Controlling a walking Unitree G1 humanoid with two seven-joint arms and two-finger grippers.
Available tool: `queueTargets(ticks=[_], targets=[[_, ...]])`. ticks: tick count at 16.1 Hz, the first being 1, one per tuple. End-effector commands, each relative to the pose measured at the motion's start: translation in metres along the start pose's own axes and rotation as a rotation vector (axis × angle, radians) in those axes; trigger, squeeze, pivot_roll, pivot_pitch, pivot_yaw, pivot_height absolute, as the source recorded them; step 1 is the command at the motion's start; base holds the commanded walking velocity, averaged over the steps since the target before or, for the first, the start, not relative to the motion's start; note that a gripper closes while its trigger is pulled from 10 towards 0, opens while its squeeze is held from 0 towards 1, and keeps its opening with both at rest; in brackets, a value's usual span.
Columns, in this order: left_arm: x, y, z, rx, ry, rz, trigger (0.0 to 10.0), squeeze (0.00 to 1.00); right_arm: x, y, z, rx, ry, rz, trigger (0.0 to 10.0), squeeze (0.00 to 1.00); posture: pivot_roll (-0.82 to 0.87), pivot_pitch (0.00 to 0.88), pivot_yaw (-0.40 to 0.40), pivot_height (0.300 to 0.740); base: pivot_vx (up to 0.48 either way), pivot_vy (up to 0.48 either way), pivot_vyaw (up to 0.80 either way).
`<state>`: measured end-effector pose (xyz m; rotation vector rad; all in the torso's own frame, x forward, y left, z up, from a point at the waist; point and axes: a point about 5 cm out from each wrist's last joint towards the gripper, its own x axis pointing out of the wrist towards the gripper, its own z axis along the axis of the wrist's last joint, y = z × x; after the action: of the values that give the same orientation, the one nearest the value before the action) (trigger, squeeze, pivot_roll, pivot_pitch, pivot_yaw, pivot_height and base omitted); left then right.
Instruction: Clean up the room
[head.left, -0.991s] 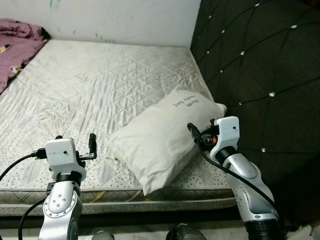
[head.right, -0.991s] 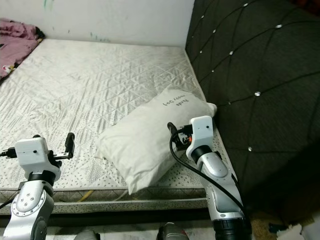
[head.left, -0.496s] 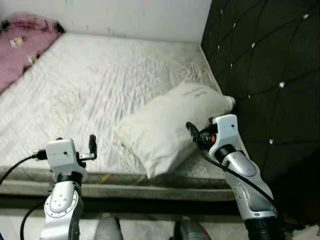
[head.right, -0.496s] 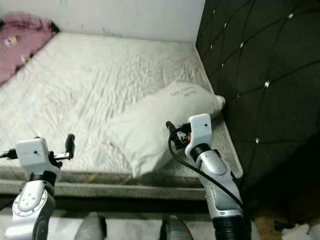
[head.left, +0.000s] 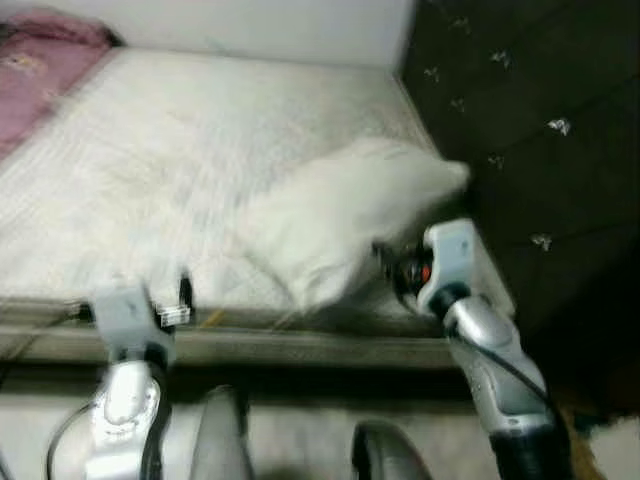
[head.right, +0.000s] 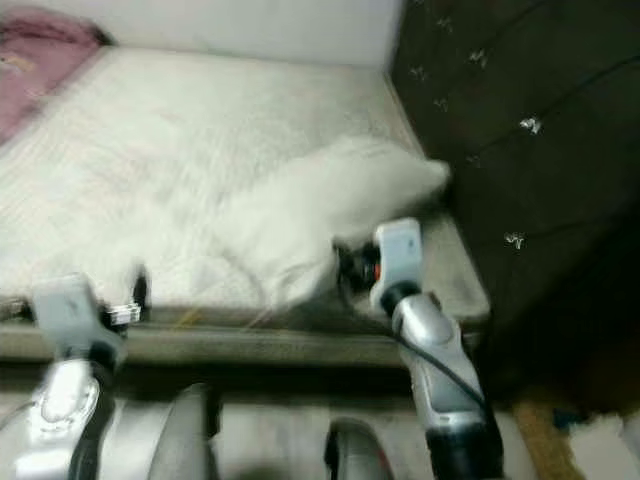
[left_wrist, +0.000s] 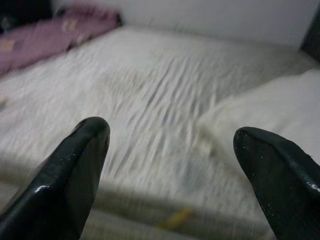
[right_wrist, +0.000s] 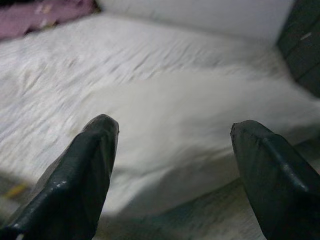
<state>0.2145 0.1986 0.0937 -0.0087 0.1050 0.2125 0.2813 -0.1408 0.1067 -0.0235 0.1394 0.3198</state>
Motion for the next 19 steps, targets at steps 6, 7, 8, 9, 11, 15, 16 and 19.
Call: queueTargets(ticks=[6, 7, 8, 9, 11, 15, 16, 19], targets=[[0.0050, -0.0031, 0.0093, -0.005, -0.041, -0.030, 10.0, 0.00, 0.0029, 0.0010, 0.0056, -0.005, -0.023, 0.005, 10.0, 0.00, -0.06, 0.000, -0.083, 0.652, 0.000, 0.000, 0.33], [0.0048, -0.0030, 0.0091, -0.005, -0.041, -0.031, 10.0, 0.00, 0.0028, 0.0012, 0.0052, -0.005, -0.023, 0.006, 10.0, 0.00, -0.06, 0.000, -0.083, 0.652, 0.240, 0.000, 0.00], [0.0046, -0.0032, 0.0089, -0.005, -0.041, -0.035, 10.0, 0.00, 0.0028, 0.0014, 0.0048, -0.003, -0.024, 0.006, 10.0, 0.00, -0.06, 0.000, -0.083, 0.652, 0.262, 0.000, 0.00], [0.0046, -0.0032, 0.0089, -0.005, -0.041, -0.036, 10.0, 0.00, 0.0028, 0.0015, 0.0048, -0.003, -0.024, 0.006, 10.0, 0.00, -0.06, 0.000, -0.083, 0.652, 0.262, 0.000, 0.00], [0.0046, -0.0036, 0.0090, -0.005, -0.039, -0.039, 10.0, 0.00, 0.0031, 0.0015, 0.0050, -0.002, -0.025, 0.006, 10.0, 0.00, -0.06, 0.000, -0.082, 0.652, 0.270, 0.000, 0.00], [0.0041, -0.0036, 0.0091, -0.009, -0.039, -0.035, 10.0, 0.00, 0.0026, 0.0005, 0.0056, 0.000, -0.030, -0.005, 10.0, 0.00, -0.06, 0.000, -0.083, 0.652, 0.272, 0.000, 0.00], [0.0041, -0.0040, 0.0092, -0.008, -0.041, -0.038, 10.0, 0.00, 0.0024, 0.0002, 0.0057, 0.000, -0.030, -0.005, 10.0, 0.00, -0.06, 0.000, -0.083, 0.652, 0.292, 0.000, 0.00], [0.0042, -0.0041, 0.0087, -0.011, -0.038, -0.040, 10.0, 0.00, 0.0023, -0.0009, 0.0066, -0.001, -0.039, -0.017, 10.0, 0.00, -0.06, 0.000, -0.083, 0.652, 0.293, 0.000, 0.00]])
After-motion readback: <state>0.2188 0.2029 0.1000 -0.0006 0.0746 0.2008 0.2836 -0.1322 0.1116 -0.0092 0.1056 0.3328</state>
